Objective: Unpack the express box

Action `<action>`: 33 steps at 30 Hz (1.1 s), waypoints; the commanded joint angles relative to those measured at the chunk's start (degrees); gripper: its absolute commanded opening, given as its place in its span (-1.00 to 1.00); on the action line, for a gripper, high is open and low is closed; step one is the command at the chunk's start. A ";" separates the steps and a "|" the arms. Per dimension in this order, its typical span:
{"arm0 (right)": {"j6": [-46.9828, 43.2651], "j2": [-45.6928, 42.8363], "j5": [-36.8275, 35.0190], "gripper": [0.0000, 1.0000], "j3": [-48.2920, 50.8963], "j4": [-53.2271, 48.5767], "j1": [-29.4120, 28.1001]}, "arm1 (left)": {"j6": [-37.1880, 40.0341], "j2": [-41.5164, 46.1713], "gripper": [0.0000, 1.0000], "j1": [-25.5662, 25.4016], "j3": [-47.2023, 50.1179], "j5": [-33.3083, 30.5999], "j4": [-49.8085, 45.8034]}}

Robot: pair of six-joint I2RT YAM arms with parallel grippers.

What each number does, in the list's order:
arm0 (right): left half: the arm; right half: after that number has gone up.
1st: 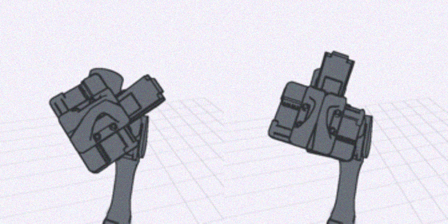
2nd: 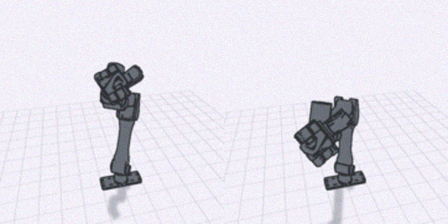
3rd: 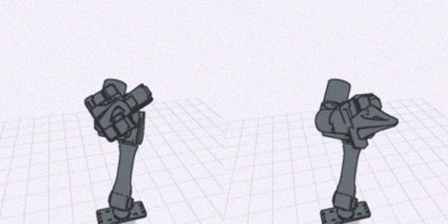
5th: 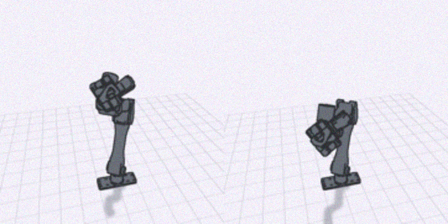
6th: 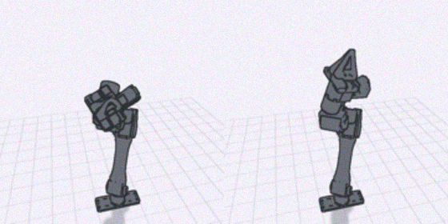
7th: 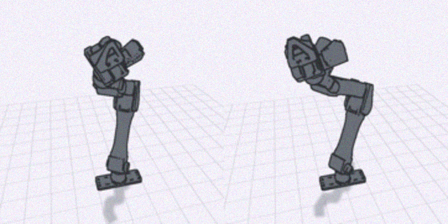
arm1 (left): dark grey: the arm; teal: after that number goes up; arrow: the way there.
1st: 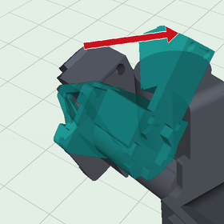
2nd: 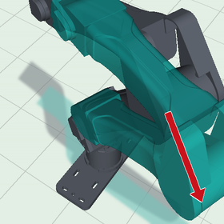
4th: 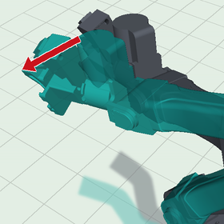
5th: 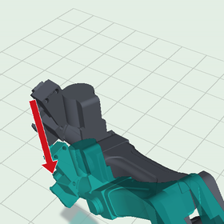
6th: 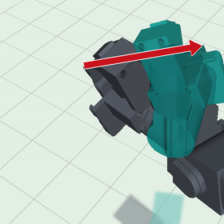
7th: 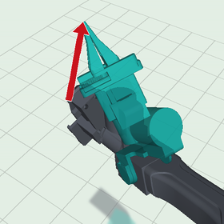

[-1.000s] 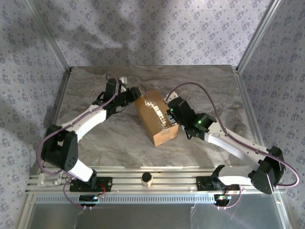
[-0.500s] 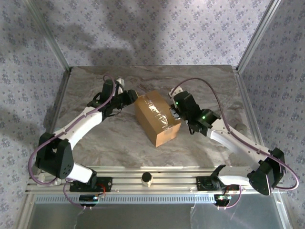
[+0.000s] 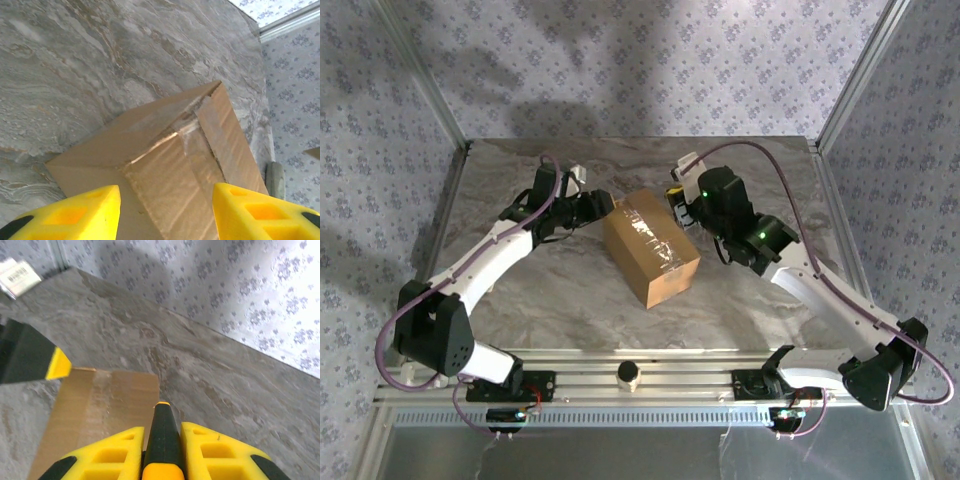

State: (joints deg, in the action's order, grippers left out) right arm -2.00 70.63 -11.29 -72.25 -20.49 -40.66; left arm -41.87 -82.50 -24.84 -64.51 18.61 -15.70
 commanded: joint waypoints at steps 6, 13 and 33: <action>-1.34 2.49 7.90 -1.00 -2.63 6.87 0.41 | -0.57 -1.48 0.05 -0.36 -0.32 2.28 -0.76; -3.05 6.58 10.25 -1.00 -2.49 11.34 -0.37 | -1.36 -2.96 0.05 -0.38 2.64 0.54 1.23; -9.79 14.80 4.87 -1.00 -5.66 12.36 -3.70 | -1.77 -3.51 0.03 -0.38 4.62 -0.06 0.24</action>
State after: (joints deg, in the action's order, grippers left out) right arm -9.80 85.06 -4.60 -75.44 -9.56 -44.03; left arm -43.13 -85.21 -24.88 -61.25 19.75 -13.67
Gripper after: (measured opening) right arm 0.221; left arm 0.518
